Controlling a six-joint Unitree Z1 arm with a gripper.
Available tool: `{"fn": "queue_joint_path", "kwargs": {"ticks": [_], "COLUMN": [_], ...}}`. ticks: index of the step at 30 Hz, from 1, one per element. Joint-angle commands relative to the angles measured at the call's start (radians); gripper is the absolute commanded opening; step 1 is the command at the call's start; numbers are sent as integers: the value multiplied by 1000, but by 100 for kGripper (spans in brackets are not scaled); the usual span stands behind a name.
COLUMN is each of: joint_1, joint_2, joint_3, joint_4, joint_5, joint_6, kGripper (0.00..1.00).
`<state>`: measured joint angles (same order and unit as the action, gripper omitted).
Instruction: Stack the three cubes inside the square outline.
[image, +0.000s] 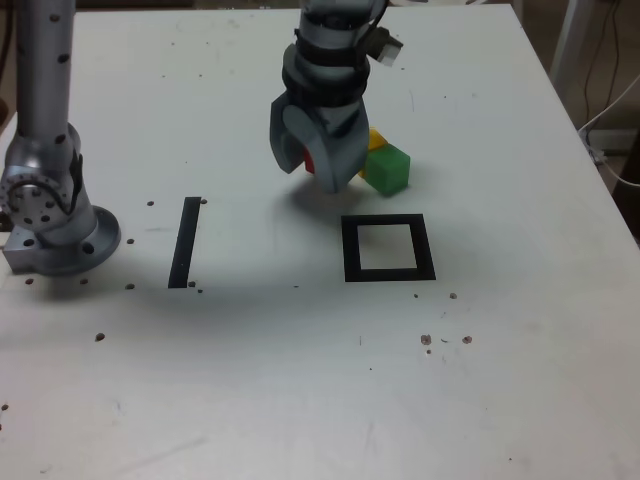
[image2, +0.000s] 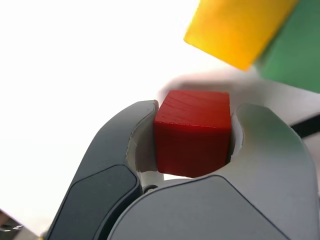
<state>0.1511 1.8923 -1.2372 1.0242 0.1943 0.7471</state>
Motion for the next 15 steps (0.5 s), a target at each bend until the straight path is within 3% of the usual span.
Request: {"fn": "queue_joint_path", "kwargs": {"ticks": [1, 7, 15], "joint_1": [-14, -54, -116], "joint_2": [-18, -41, -48], "joint_3": [-8, -16, -26], "joint_4": [2, 4, 22], "joint_5": [-24, -76, -109], "joint_6": [-38, -182, -431], "kGripper": [34, 34, 34]}}
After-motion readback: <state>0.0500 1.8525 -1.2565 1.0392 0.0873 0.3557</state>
